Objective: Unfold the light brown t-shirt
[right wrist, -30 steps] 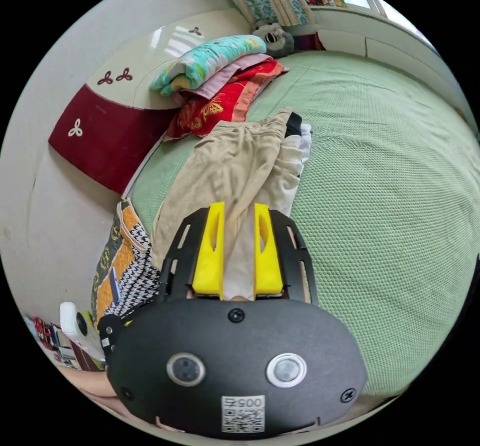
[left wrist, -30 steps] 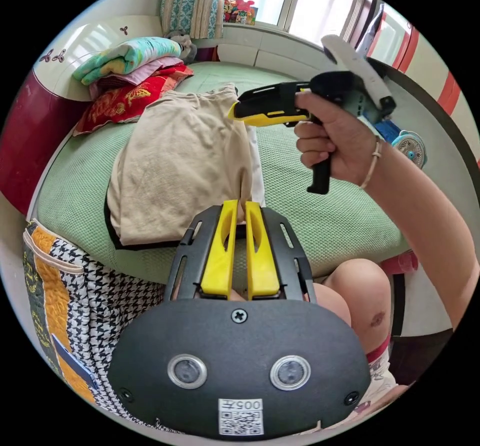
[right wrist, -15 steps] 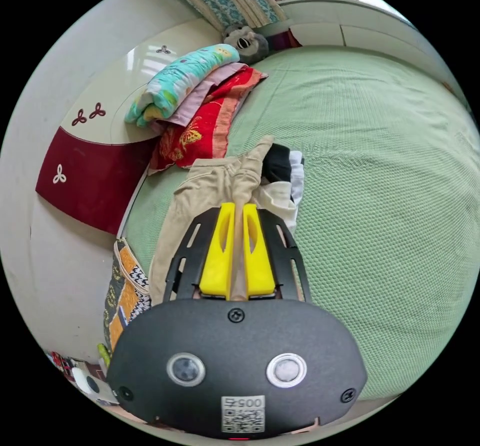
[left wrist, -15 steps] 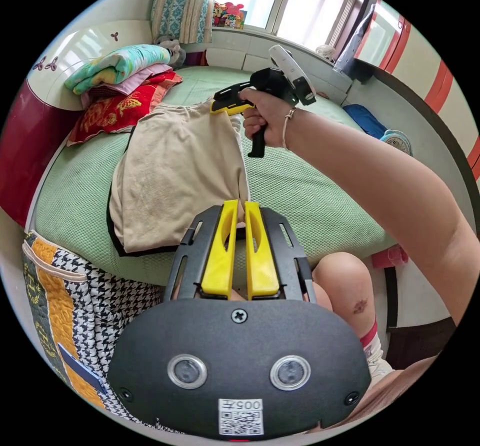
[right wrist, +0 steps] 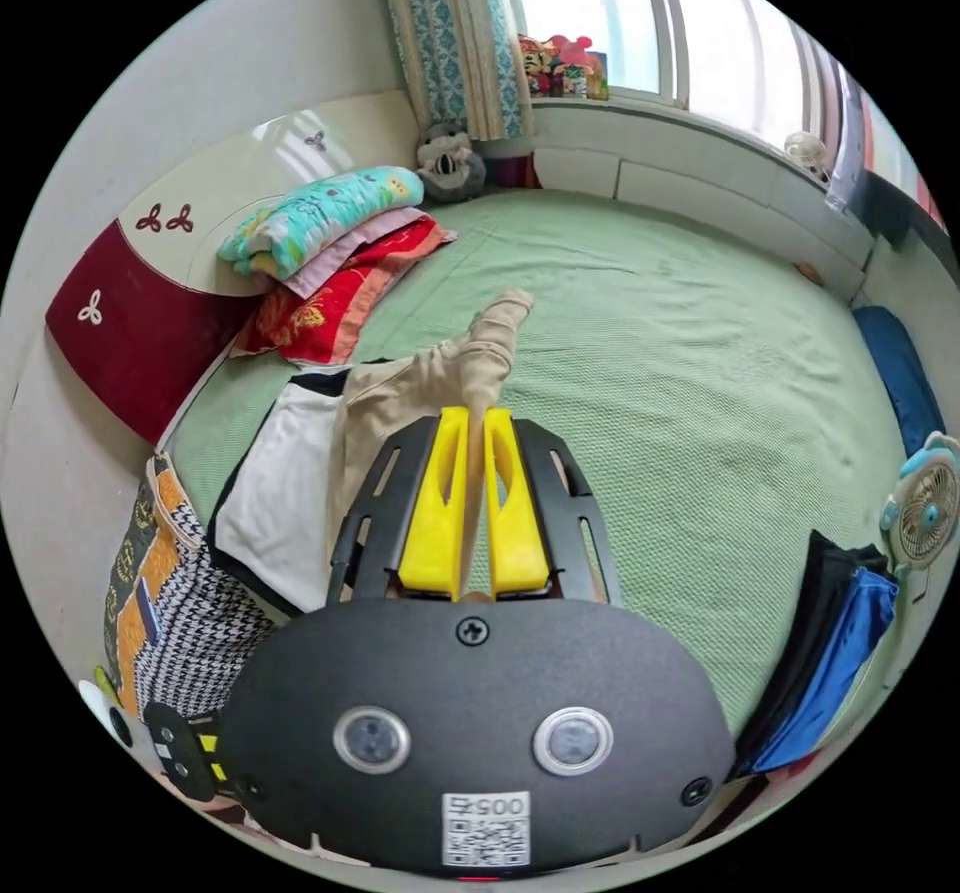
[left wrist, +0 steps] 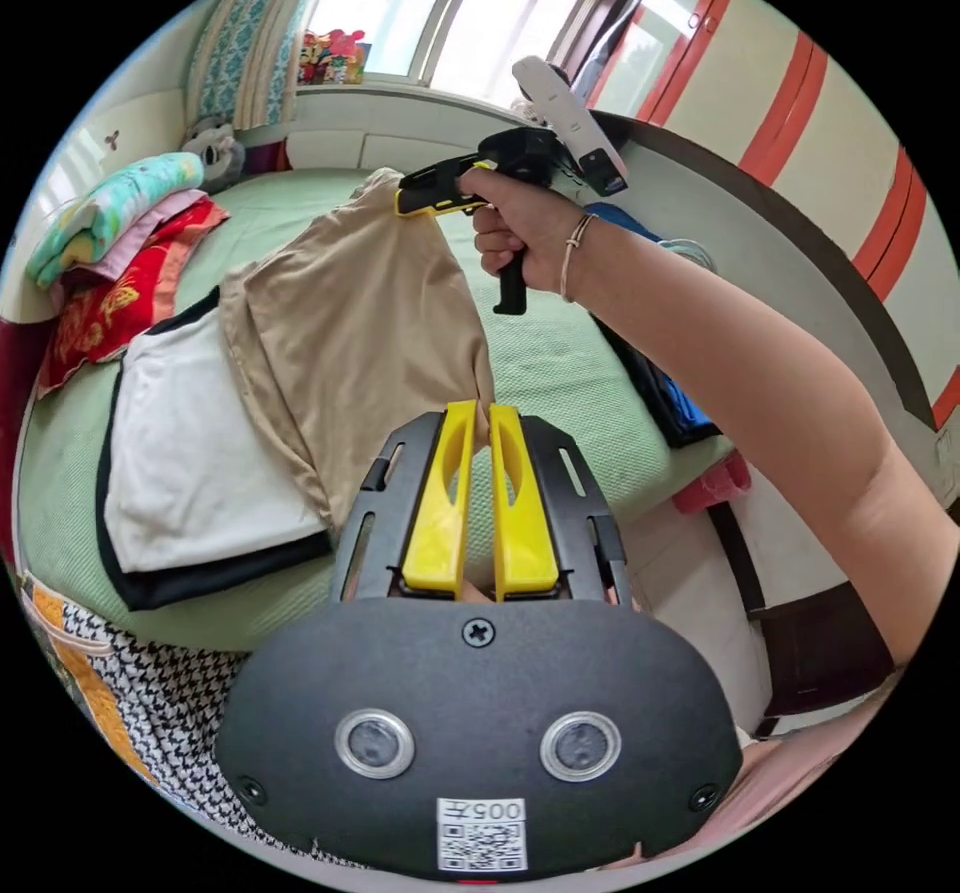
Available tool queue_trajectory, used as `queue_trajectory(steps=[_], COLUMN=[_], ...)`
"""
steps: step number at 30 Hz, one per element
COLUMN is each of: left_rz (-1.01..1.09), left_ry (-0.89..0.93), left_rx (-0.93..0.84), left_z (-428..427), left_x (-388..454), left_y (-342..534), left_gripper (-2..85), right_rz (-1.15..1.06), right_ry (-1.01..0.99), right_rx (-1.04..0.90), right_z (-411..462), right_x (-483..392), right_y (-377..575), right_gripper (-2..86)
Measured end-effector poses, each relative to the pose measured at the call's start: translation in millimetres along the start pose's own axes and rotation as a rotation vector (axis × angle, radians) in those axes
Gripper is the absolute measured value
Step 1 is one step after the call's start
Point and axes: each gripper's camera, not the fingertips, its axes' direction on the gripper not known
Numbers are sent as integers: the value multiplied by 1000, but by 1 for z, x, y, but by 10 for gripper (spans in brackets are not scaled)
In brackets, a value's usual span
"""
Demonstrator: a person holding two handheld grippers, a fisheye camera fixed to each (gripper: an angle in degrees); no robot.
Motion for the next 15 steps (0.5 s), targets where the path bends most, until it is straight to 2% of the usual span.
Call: queue_trajectory(steps=[3,7,10,15], left_rz=[23,46,48,-36], left_ry=[57,19,0,-82], left_rx=[-35,-131,-145,-150], left_z=[48,120,139,150], left_x=[31,65,62,14], left_y=[-16,-28,-20,-24], left_gripper=[45,56,63,65], right_rz=[82,198,249,168], right_ry=[88,207,333,107], right_rx=[-9,-77,-166,-237], right_z=[-3,18,34,27], right_x=[57,128,168,173], right_y=[10,30,57,117], right_gripper=[-9,21,43,91])
